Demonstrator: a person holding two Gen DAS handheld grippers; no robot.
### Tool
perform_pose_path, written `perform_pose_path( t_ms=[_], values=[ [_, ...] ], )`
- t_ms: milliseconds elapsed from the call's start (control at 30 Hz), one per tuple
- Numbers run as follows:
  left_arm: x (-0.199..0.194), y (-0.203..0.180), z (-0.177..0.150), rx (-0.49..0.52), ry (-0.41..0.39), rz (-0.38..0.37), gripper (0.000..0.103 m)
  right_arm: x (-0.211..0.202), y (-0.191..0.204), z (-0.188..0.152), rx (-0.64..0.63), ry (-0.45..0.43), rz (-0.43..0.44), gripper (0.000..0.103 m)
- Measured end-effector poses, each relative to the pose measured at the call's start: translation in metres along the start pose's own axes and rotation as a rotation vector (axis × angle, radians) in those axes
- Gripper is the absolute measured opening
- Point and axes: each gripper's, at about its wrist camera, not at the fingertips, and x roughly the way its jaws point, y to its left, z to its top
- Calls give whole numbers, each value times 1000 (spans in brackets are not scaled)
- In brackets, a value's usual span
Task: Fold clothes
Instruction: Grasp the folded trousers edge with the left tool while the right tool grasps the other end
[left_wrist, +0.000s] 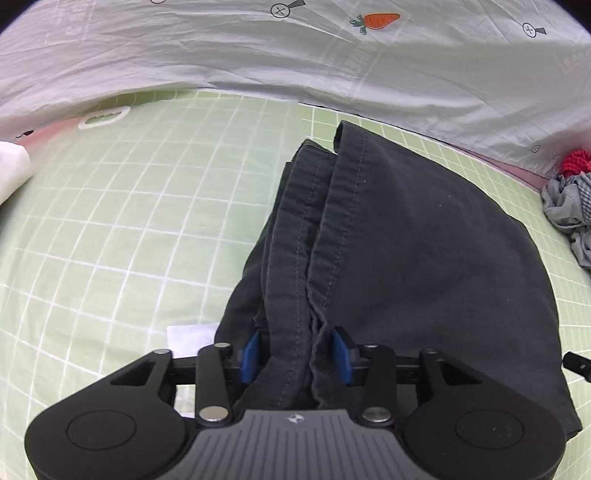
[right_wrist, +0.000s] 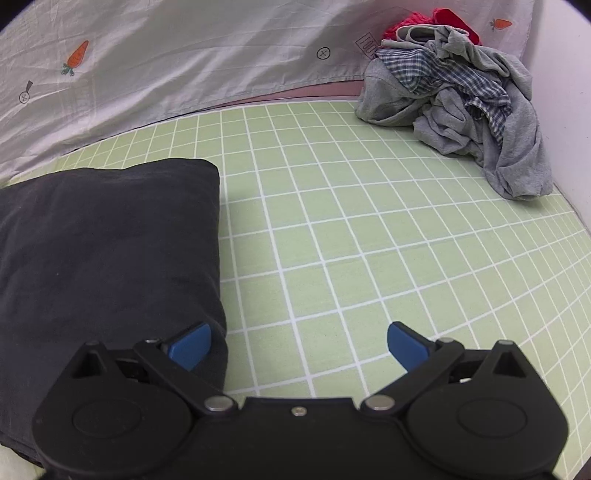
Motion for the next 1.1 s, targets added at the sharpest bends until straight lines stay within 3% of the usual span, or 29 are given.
perform_pose_path(
  t_ms=[167, 267, 400, 1100],
  values=[
    [6, 13, -1, -22, 8, -11, 76, 2, 9, 12, 14, 0, 65, 103],
    [11, 27, 2, -75, 32, -64, 79, 10, 19, 19, 10, 19, 78, 103],
    [18, 34, 3, -61, 46, -81, 91, 22, 28, 25, 13, 49, 116, 103],
    [47, 39, 15, -84, 95, -208, 100, 75, 41, 36, 6, 195, 225, 103]
  ],
)
